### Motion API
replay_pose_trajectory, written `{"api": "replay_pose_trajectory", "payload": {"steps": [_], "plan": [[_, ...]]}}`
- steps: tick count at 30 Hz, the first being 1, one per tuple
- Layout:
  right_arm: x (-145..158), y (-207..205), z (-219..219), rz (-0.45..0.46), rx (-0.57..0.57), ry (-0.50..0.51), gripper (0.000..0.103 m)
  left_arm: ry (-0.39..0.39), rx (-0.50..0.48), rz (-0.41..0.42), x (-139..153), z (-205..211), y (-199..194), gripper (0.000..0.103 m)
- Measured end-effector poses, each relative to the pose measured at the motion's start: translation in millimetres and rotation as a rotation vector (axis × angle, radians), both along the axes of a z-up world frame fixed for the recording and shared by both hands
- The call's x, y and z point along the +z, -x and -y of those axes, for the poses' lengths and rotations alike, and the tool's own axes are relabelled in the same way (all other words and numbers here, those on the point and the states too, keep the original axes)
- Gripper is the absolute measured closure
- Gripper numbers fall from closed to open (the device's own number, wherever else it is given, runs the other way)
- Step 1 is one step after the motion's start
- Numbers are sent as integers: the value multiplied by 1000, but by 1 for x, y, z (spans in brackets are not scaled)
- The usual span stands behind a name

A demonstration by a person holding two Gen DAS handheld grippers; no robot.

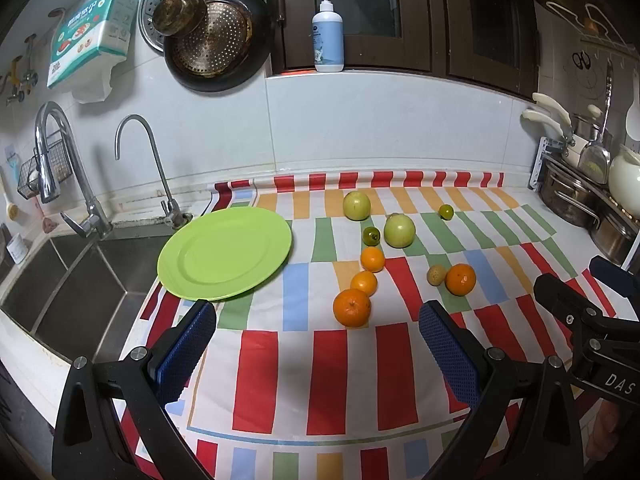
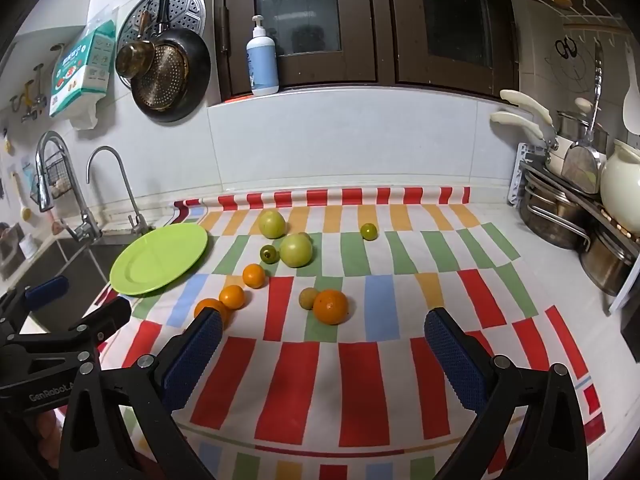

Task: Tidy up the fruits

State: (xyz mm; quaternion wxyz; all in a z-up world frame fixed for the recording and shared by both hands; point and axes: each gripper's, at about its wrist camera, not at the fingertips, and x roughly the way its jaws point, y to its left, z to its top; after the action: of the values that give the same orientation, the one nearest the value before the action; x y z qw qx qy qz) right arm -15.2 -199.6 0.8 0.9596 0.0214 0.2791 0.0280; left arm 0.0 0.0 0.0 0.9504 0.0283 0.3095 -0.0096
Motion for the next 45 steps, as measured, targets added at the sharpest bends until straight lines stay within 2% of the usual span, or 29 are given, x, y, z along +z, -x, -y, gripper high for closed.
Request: {"api": "replay_pose_trajectory", "payload": {"steps": [29, 38, 45], "plan": [[-5, -11, 1, -8, 3, -3, 1, 0, 0, -2, 0, 0, 0, 0], [-14, -20, -2, -43, 19, -3, 1, 17, -9, -46, -10, 1, -12, 0], [-27, -36, -2, -81, 24, 11, 1, -55, -32, -61, -25, 5, -28, 1]]}}
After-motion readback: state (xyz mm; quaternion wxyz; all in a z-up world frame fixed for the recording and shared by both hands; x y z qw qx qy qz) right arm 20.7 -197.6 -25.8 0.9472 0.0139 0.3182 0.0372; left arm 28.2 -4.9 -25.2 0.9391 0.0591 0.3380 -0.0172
